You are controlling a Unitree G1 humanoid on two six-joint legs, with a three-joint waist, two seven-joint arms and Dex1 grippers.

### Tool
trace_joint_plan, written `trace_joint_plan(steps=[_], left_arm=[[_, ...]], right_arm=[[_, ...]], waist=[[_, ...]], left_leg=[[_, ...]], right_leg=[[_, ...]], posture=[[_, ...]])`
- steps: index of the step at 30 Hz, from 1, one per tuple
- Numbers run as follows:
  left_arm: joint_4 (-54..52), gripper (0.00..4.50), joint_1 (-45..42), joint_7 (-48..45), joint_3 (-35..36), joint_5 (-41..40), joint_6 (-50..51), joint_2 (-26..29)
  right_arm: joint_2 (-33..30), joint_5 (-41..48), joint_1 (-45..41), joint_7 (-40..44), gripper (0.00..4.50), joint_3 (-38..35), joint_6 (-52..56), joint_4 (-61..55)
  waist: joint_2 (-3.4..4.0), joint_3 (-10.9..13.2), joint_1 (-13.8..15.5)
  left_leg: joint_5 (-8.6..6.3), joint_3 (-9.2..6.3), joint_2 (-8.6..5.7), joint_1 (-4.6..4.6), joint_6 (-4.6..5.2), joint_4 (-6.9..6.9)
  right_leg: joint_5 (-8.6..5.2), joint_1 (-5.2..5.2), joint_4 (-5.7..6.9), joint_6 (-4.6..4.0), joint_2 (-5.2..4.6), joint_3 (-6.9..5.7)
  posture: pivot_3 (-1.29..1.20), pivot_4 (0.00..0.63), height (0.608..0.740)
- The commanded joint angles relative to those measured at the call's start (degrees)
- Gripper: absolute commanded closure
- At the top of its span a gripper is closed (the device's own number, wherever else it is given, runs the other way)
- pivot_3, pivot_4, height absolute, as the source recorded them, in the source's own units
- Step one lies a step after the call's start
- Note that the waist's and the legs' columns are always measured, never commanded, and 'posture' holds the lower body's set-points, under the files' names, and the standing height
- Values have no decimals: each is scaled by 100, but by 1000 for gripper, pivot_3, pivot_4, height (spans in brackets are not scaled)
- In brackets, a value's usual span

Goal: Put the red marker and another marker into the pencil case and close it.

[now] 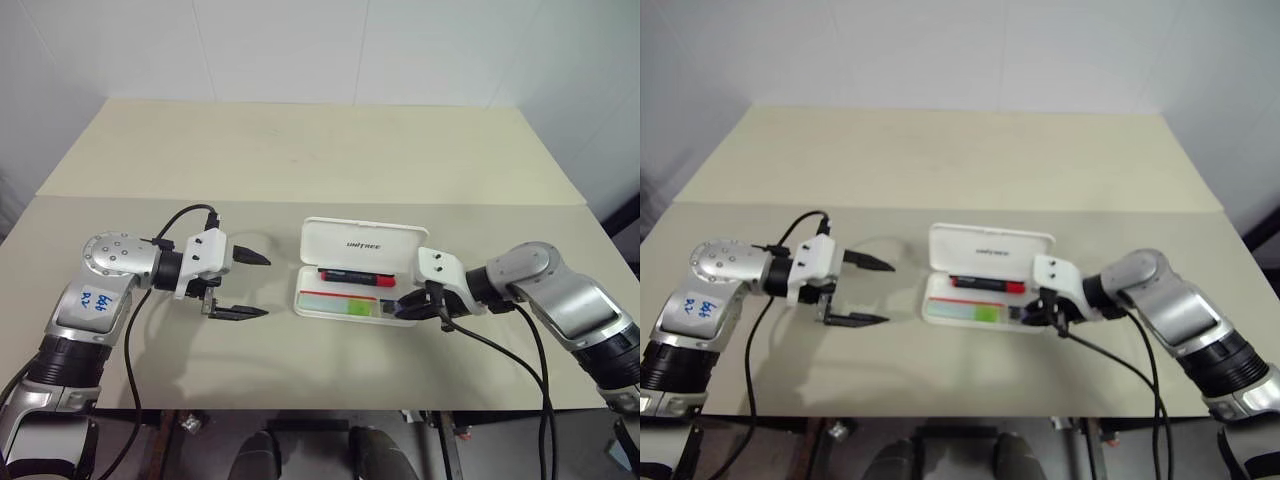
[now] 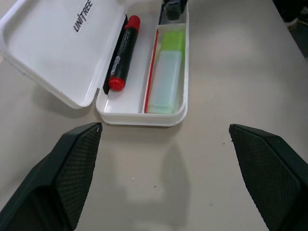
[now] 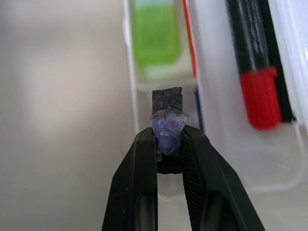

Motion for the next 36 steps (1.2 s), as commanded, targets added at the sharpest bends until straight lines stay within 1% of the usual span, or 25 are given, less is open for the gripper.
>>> trace_joint_plan(steps=[1, 3, 5, 9, 14, 19, 21, 22, 25, 26, 27, 30, 33, 36], left_arm=[[-323, 0, 66, 91, 206, -156, 81, 128], [-359, 0, 92, 122, 209, -168, 109, 133], [-368, 0, 103, 136, 207, -175, 113, 137], [-293, 0, 21, 179, 164, -169, 71, 90], [-130, 0, -183, 160, 165, -243, 24, -13], [33, 0, -344, 158, 218, -375, 81, -103], [107, 0, -384, 156, 244, -420, 80, -122], [167, 0, -451, 175, 272, -456, 109, -150], [319, 0, -679, 193, 380, -644, 327, -219], [343, 0, -708, 182, 408, -708, 398, -230], [383, 0, -728, 178, 428, -731, 417, -240], [603, 0, -859, 111, 436, -744, 436, -199], [723, 0, -962, 85, 456, -787, 491, -186], [815, 0, -1027, 57, 526, -857, 589, -181]], right_arm=[[36, -124, -115, 248, 3732, -31, -145, -3], [51, -137, -139, 320, 3170, -118, -192, 18], [125, -99, -197, 334, 2506, -220, -190, 5], [465, 241, -489, 272, 1199, -585, -26, -94], [731, 858, -508, 288, 1199, -1204, -77, -444], [692, 1450, 40, 375, 1199, -1851, -274, -1032], [637, 1563, 207, 368, 1199, -1951, -211, -1163], [580, 1593, 360, 312, 1199, -2076, -198, -1237], [529, 1581, 696, -453, 1199, -2687, 160, -1172], [517, 1658, 761, -532, 1199, -2847, 218, -1132], [555, 1780, 820, -561, 820, -3038, 157, -1120], [548, 1795, 1069, -720, 26, -3493, -77, -960], [441, 1662, 1357, -695, 26, -3598, -327, -939], [384, 1851, 1569, -679, 26, -3779, -271, -1079]], waist=[[0, 0, 6], [0, 0, 8], [0, 0, 9], [0, 0, -27], [1, 0, 0], [0, 0, 30], [0, 0, 27], [0, 0, 26], [0, 0, 27], [0, 0, 26], [0, 0, 26], [0, 0, 10], [0, 0, 10], [0, 0, 12]], left_leg=[[0, 0, 0, 0, 0, 1], [0, 0, 0, 0, 0, 2], [0, 0, 0, 0, 0, 4], [0, 1, 0, 2, 0, 13], [0, -1, 0, 2, 0, 26], [0, -4, 0, 1, 0, 30], [0, -2, -1, 1, 0, 31], [0, -2, -1, 1, 0, 32], [0, -4, 0, 2, 0, 35], [0, -4, -1, 2, -1, 38], [1, -3, -1, 2, -2, 40], [1, -2, -2, 7, -2, 39], [1, -4, -1, 7, -2, 35], [1, -2, -1, 6, -2, 35]], right_leg=[[0, 0, 1, 0, 0, 0], [0, 0, 2, 0, 0, 0], [0, 1, 4, 0, 0, 0], [0, 0, 15, 0, 1, 1], [-1, -2, 37, -3, 1, 0], [-1, 3, 35, -2, 0, -1], [-1, 3, 36, -1, 0, 0], [0, 3, 36, -1, 0, 0], [0, 2, 45, -1, 1, -1], [0, 2, 46, 0, 2, -1], [1, 2, 46, 1, 0, 1], [2, 6, 45, 1, 1, 2], [1, 4, 45, 1, 3, 2], [1, 4, 44, 1, 3, 3]], posture=[[0, 150, 740], [0, 150, 740], [0, 150, 740], [0, 150, 740], [0, 150, 740], [0, 150, 740], [0, 150, 740], [0, 150, 740], [0, 150, 740], [0, 150, 740], [0, 150, 740], [0, 150, 740], [0, 150, 740], [0, 150, 740]])
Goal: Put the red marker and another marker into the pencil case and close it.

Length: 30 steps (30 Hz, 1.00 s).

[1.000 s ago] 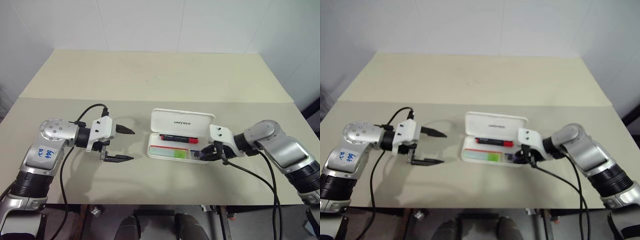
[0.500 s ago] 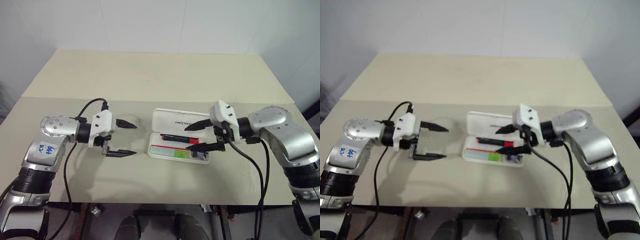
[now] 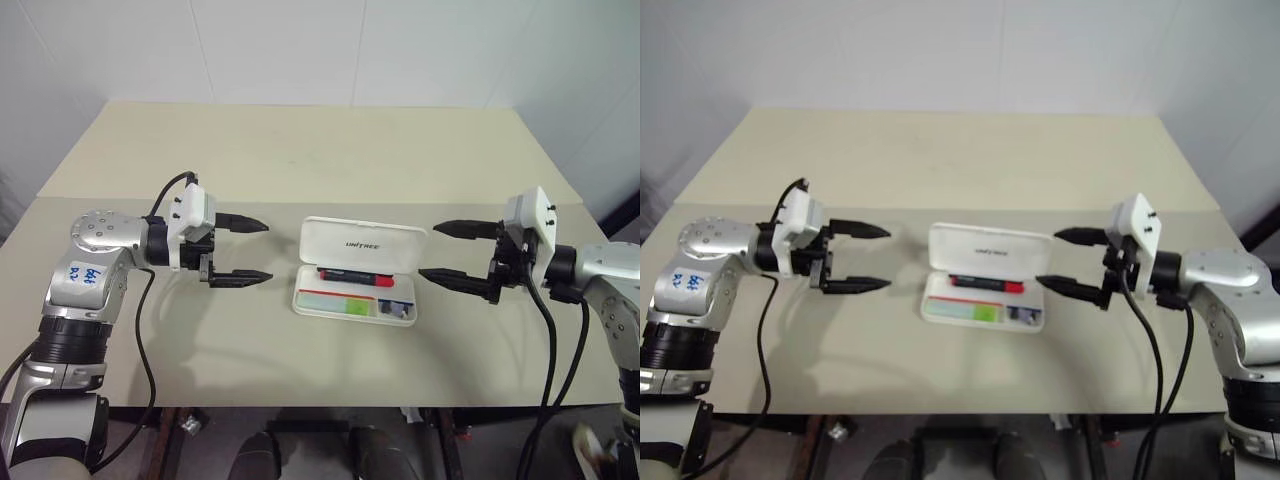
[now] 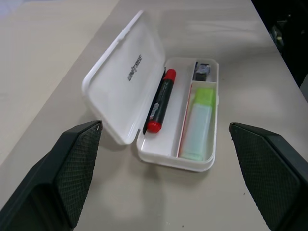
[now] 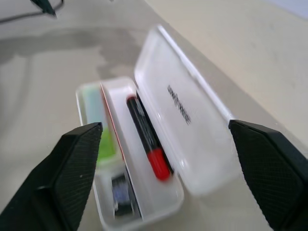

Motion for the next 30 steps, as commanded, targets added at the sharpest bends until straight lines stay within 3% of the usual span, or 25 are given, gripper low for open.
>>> trace_joint_plan(steps=[1, 6, 9, 18, 21, 30], left_arm=[[46, 0, -188, -15, 239, -210, 106, 60], [250, 0, -242, -8, 394, -342, 176, 35], [339, 620, -269, 14, 444, -354, 117, 17], [555, 3656, -321, 70, 483, -308, 20, -49], [690, 4470, -390, 178, 436, -231, -89, -143], [1893, 4470, -1014, 1700, 77, 934, -1145, -912]], right_arm=[[-173, 294, 94, -42, 26, -429, 28, -264], [-167, 495, 164, -289, 26, -612, 90, -483], [-170, 584, 246, -343, 0, -641, 154, -576], [-318, 713, 331, -439, 0, -700, 140, -742], [-278, 699, 332, -487, 0, -650, 93, -732], [-78, 635, 267, -854, 0, -630, -56, -666]], waist=[[0, 0, 0], [0, 0, 1], [0, 0, 4], [0, 0, 5], [0, 0, 9], [-1, 0, 23]], left_leg=[[0, 0, 0, 0, 0, 1], [0, -1, 0, 2, 0, 2], [0, -1, 0, 1, -1, 3], [0, -1, 0, 1, -1, 2], [0, -1, 0, 1, -1, 4], [2, -3, -3, -2, -1, 9]], right_leg=[[0, 1, -1, 0, 0, 0], [1, 1, 3, 2, 1, 2], [1, 2, 2, 2, 1, 2], [1, 1, 0, 2, 1, 3], [2, 2, 1, 3, 1, 3], [6, 4, 0, 10, 1, 4]], posture=[[0, 150, 740], [0, 150, 740], [0, 150, 740], [0, 150, 740], [0, 150, 740], [0, 150, 740]])
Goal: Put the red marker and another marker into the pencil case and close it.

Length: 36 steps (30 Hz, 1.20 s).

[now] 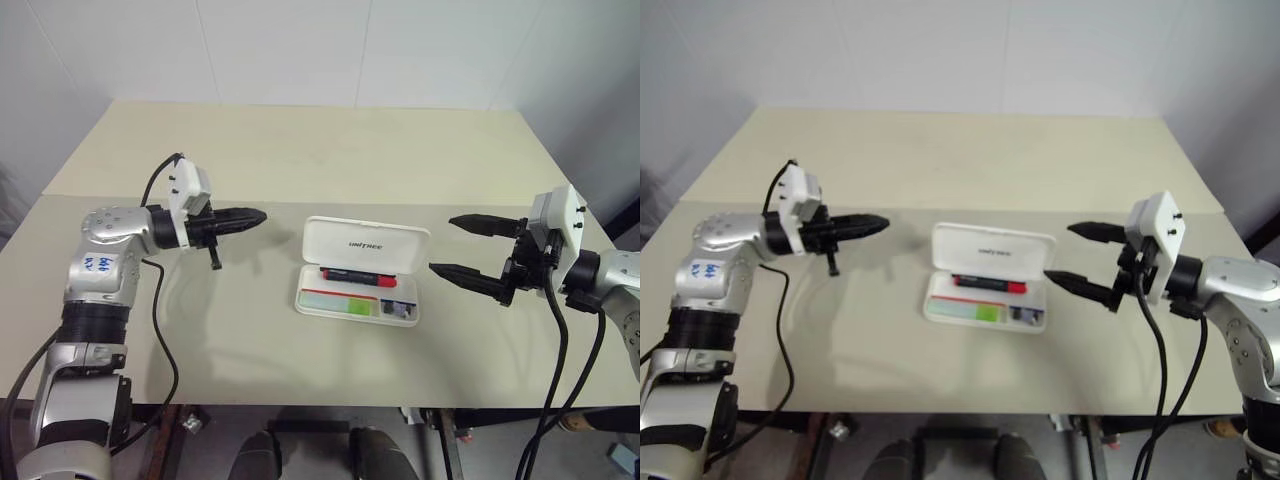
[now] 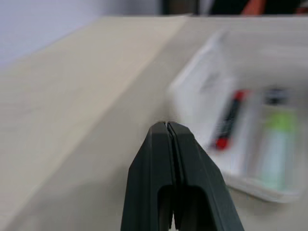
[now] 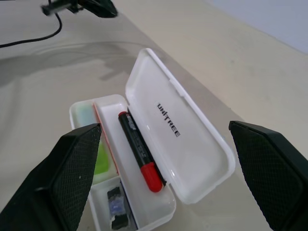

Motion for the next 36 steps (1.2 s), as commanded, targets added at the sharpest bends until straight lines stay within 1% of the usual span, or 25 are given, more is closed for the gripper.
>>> trace_joint_plan(steps=[1, 3, 6, 10, 17, 19, 21, 26, 30, 33, 36], left_arm=[[246, 4470, -297, 325, -157, 339, -363, -188], [444, 4470, -386, 447, -297, 526, -495, -345], [613, 4470, -445, 436, -384, 549, -607, -608], [599, 4470, -386, 119, -522, 469, -601, -842], [562, 4470, -358, -253, -521, 318, -846, -1100], [414, 4470, -289, -460, -539, 250, -824, -1097], [347, 4470, -204, -624, -648, 389, -980, -1009], [-236, 4470, 315, -1130, -1141, 584, -922, -859], [-649, 4470, 769, -910, -1558, 860, -664, -982], [-748, 4470, 874, -469, -1742, 1203, -574, -1097], [-868, 4470, 900, -239, -1891, 1351, -222, -1173]], right_arm=[[32, 59, -68, -125, 0, -149, -150, -103], [36, 85, -48, -145, 0, -123, -127, -136], [56, 113, -26, -204, 0, -112, -115, -195], [87, 151, 12, -304, 0, -132, -80, -303], [138, 254, 96, -506, 0, -184, -11, -498], [143, 279, 133, -545, 0, -190, 7, -549], [141, 301, 169, -587, 0, -205, 11, -576], [167, 328, 248, -691, 0, -195, -16, -613], [292, 403, 194, -856, 0, -146, -2, -684], [354, 517, 89, -990, 0, -142, 67, -793], [367, 626, 54, -1112, 0, -172, 139, -915]], waist=[[0, 0, -1], [0, 0, 0], [0, 0, 0], [0, 0, -14], [0, 0, -2], [0, 0, -1], [0, 0, -2], [1, -1, -11], [1, -1, -6], [1, -2, -4], [2, -3, -4]], left_leg=[[0, 2, -1, 0, 0, 0], [0, 3, -3, -1, 0, -2], [0, 2, -3, -1, 0, -6], [0, 4, -3, -1, 0, -6], [0, 3, -3, 0, 0, -3], [0, 3, -3, 0, -1, -4], [0, 3, -3, 0, -1, -6], [0, 5, -3, 1, -1, -8], [0, 4, -3, 2, 0, -5], [1, 2, -3, 6, 1, 0], [3, -3, -4, 21, 4, 1]], right_leg=[[0, 0, -2, 1, 0, 2], [1, 1, -5, 2, -1, 6], [1, 0, -6, 2, 0, 5], [1, -1, -4, 2, 0, 7], [1, 1, -4, 3, 1, 8], [1, 1, -3, 3, 1, 8], [1, 1, -5, 3, 1, 8], [1, 1, -6, 3, 1, 11], [1, 2, -5, 2, 1, 12], [2, 10, -4, 4, 1, 13], [4, 31, -7, 6, 2, 12]], posture=[[0, 150, 740], [0, 150, 740], [0, 150, 740], [0, 150, 740], [0, 150, 740], [0, 150, 740], [0, 150, 740], [0, 150, 740], [0, 150, 740], [0, 150, 740], [0, 150, 740]])
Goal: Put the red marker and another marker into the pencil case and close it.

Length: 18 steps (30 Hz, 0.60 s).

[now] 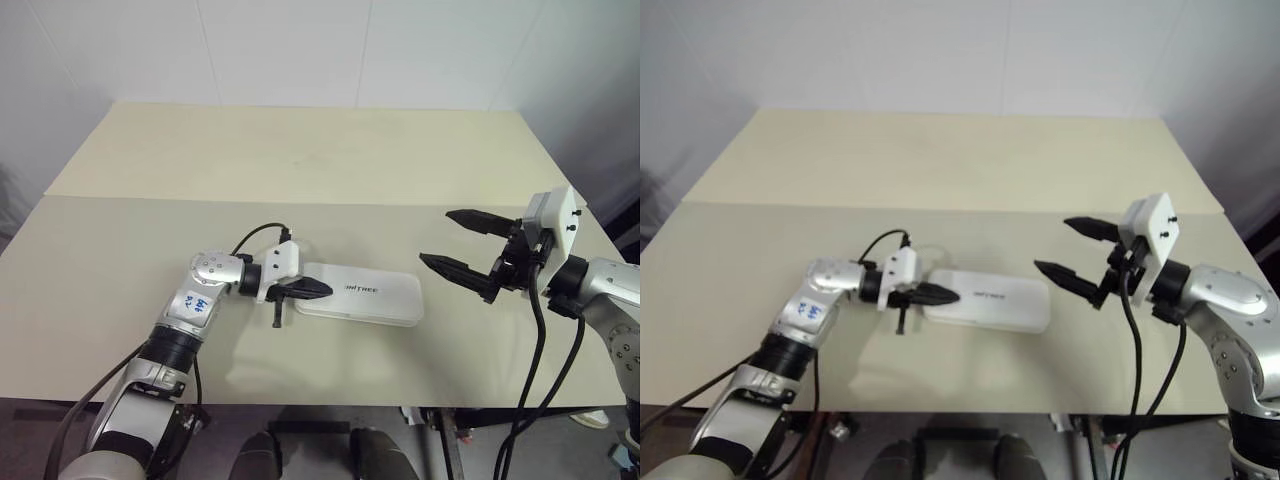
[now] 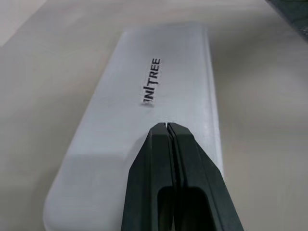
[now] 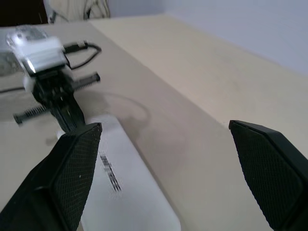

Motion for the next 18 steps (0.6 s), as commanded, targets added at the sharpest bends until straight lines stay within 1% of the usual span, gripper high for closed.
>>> trace_joint_plan(steps=[1, 2, 4, 9, 11, 16, 18], left_arm=[[-139, 4470, 149, 156, -253, 248, 364, -46], [-194, 4470, 159, 142, -271, 238, 417, -28], [-267, 4470, 164, 98, -307, 231, 523, 19], [-444, 4470, 114, 56, -151, -1, 709, 58], [-486, 4470, 46, 3, 69, -207, 787, 110], [-524, 4470, 42, -481, 899, -965, 339, 521], [-471, 4470, 8, -499, 1183, -1135, 262, 676]], right_arm=[[5, 210, -61, -162, 0, -191, 47, -311], [9, 236, -41, -196, 0, -199, 63, -349], [20, 275, 0, -255, 0, -207, 72, -404], [40, 306, 75, -338, 0, -178, 23, -417], [50, 317, 57, -341, 0, -135, 21, -384], [27, 278, -23, -150, 0, -78, -47, -26], [30, 165, -19, -56, 0, -27, -156, 149]], waist=[[0, 0, 0], [0, 0, -4], [0, 0, -5], [-1, -1, -5], [-1, -1, -14], [-1, 0, -31], [-1, 0, -19]], left_leg=[[0, -1, 0, 8, 0, 0], [0, -2, 0, 23, 0, -3], [-1, 2, 0, 51, 1, -16], [-3, 7, 0, 52, 5, -18], [-3, 7, 0, 52, 5, -20], [-3, 8, 3, 49, 5, -31], [-3, 8, 3, 51, 5, -38]], right_leg=[[0, 11, -5, 0, 0, 0], [-1, 32, -20, -2, 0, 0], [-16, 66, -52, -34, -1, 0], [-16, 68, -58, -46, -5, 1], [-14, 66, -57, -43, -5, 1], [-7, 53, -53, -30, -4, 0], [-7, 53, -54, -29, -5, -2]], posture=[[0, 150, 740], [0, 150, 740], [0, 150, 740], [0, 150, 740], [0, 150, 740], [0, 150, 740], [0, 150, 740]])
